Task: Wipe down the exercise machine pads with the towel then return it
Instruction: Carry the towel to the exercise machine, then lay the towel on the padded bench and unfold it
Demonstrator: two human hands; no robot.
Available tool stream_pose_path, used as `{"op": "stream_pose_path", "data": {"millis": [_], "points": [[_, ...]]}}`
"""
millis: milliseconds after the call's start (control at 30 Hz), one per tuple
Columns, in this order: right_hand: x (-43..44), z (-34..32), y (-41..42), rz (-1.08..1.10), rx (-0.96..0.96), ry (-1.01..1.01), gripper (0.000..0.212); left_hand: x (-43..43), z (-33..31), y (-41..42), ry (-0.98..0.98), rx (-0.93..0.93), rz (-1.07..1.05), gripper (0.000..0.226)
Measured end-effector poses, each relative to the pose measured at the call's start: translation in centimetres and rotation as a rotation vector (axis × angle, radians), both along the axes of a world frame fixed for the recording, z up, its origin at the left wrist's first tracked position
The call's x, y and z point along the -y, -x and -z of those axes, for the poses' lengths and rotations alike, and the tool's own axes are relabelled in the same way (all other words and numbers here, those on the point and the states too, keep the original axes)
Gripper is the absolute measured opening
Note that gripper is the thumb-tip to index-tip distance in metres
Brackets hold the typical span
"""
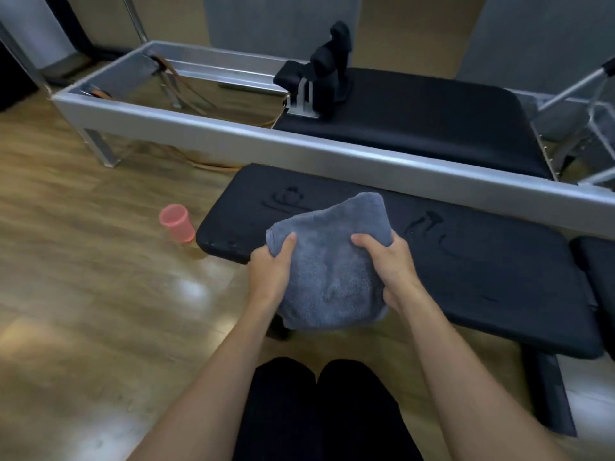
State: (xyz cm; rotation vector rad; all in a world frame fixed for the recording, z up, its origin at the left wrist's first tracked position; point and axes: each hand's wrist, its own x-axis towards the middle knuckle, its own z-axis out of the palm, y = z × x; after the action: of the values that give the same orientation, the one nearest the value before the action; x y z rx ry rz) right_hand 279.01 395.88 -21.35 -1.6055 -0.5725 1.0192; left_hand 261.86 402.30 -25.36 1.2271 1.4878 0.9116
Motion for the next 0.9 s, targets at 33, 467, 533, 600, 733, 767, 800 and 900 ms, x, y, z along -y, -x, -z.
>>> {"op": "stream_pose_path", "data": {"millis": [33,467,533,600,733,767,800,900], "points": [[-0.9,0.7,-0.4,0.015,0.002,-0.027,0.03,-0.9,1.1,-0.2,-0.023,-0.032,0.023,0.033],[-12.4,-4.5,1.2,-0.054,1.05,-0.4,0.028,-10.6,3.9,0.4,-0.06,-0.1,-0.049,0.016],[-13.7,-3.1,3.2,-0.153,1.284,-0.453,0.029,-11.9,3.1,1.1,-0.044,0.166,-0.158,0.026],[-14.1,0.2,5.4,-0.379,1.363,-0.34,0.03,-12.9,2.6,1.9,0.065,0.383,-0.193,0.039],[-12.7,7.2,8.0,-0.87,1.286,0.119,0.051,-14.0,3.3,3.1,0.182,0.202,-0.144,0.057],[-12.9,7.5,7.7,-0.795,1.222,0.056,0.038,-14.2,3.7,3.3,0.108,0.067,-0.149,0.053],[-13.6,7.5,7.3,-0.678,1.163,-0.029,0.028,-14.2,3.9,3.5,0.019,-0.074,-0.142,0.048],[-16.5,7.4,5.8,-0.552,1.189,-0.076,0.038,-14.0,3.6,3.2,-0.086,-0.338,-0.062,0.04]]}}
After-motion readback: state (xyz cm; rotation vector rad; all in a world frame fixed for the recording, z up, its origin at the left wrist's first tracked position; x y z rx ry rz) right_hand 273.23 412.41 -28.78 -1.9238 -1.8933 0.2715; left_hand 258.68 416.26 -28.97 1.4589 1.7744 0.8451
